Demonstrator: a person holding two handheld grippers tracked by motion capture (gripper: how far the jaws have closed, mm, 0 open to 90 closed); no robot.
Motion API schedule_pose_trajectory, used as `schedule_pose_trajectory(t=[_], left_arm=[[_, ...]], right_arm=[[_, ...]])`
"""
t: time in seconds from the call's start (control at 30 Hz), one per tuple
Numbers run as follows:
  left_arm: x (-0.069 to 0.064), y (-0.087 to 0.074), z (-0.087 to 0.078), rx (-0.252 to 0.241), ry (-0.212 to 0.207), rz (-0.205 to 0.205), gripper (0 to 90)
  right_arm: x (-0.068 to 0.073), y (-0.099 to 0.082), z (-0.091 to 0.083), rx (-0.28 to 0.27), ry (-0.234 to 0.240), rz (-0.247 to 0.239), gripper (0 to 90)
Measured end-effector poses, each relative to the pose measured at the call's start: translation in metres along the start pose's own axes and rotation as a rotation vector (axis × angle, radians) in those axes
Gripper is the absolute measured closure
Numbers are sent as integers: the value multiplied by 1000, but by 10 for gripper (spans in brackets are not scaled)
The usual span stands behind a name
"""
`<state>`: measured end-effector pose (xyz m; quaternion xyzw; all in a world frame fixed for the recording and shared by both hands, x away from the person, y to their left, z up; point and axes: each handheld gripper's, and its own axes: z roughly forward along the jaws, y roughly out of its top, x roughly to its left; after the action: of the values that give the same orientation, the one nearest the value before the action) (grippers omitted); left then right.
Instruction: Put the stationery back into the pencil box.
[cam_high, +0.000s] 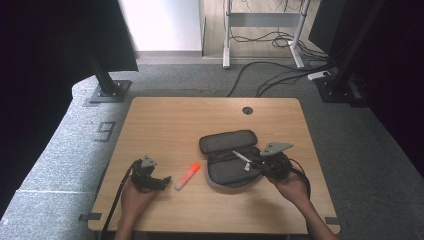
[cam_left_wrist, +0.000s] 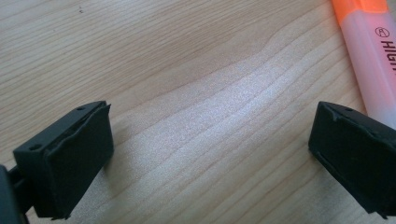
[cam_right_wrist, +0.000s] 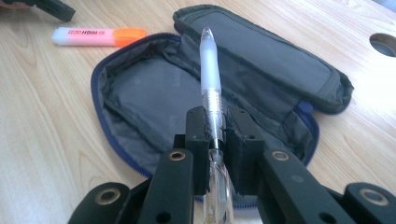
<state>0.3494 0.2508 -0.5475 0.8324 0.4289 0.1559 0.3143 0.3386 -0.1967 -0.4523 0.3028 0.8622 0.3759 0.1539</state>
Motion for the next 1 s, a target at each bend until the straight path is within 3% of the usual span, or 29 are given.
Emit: schedule_pose_trajectory(t=[0.5, 1.0], left_arm=[[0, 0, 0, 0, 0, 0, 0], [0, 0, 0, 0, 0, 0, 0]], right_arm=[[-4, 12, 42, 28, 20, -43, 784], [-12, -3, 76, 89, 26, -34, 782]])
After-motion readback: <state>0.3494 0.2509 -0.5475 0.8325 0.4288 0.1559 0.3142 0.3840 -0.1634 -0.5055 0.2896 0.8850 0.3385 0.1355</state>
